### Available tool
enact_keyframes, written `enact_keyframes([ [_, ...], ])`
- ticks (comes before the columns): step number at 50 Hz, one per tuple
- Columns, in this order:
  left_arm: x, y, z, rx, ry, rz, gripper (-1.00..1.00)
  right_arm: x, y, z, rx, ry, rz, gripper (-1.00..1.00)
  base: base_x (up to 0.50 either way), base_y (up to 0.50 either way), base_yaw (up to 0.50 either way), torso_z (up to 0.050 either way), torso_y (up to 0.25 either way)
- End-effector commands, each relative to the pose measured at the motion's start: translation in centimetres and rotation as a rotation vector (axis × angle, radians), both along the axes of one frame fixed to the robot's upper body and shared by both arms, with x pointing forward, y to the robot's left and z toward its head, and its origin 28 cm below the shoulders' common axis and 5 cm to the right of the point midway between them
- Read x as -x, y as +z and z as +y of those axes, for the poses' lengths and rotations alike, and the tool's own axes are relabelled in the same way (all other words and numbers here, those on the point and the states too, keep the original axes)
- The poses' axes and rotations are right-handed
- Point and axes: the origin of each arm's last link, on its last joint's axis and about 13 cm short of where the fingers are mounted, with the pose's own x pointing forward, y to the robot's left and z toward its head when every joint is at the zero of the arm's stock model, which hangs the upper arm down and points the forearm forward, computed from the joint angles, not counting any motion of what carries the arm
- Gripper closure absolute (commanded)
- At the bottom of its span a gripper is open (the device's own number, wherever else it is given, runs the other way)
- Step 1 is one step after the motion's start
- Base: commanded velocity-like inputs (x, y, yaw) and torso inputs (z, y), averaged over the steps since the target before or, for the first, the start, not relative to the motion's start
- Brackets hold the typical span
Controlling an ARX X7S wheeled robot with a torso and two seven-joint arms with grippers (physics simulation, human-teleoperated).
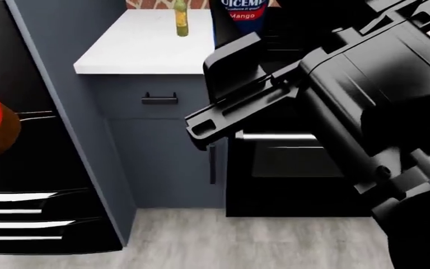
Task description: Move the drinks to the dining counter.
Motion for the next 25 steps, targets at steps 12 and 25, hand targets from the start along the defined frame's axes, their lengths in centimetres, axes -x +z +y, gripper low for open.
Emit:
enact_keyframes([
  [12, 0.13, 0.31, 0.02, 0.009, 0.003, -0.021, 1.00, -0.09, 0.10, 0.00, 0.043, -0.033, -0.031, 1.00, -0.48, 0.35, 0.00, 0.000, 0.000],
  [25, 0.20, 0.32, -0.01, 0.008, 0.003, -0.022, 1.00, -0.10, -0.06, -0.05, 0.062, -0.046, -0.034, 1.00, -0.27, 0.49, 0.00, 0.000, 0.000],
])
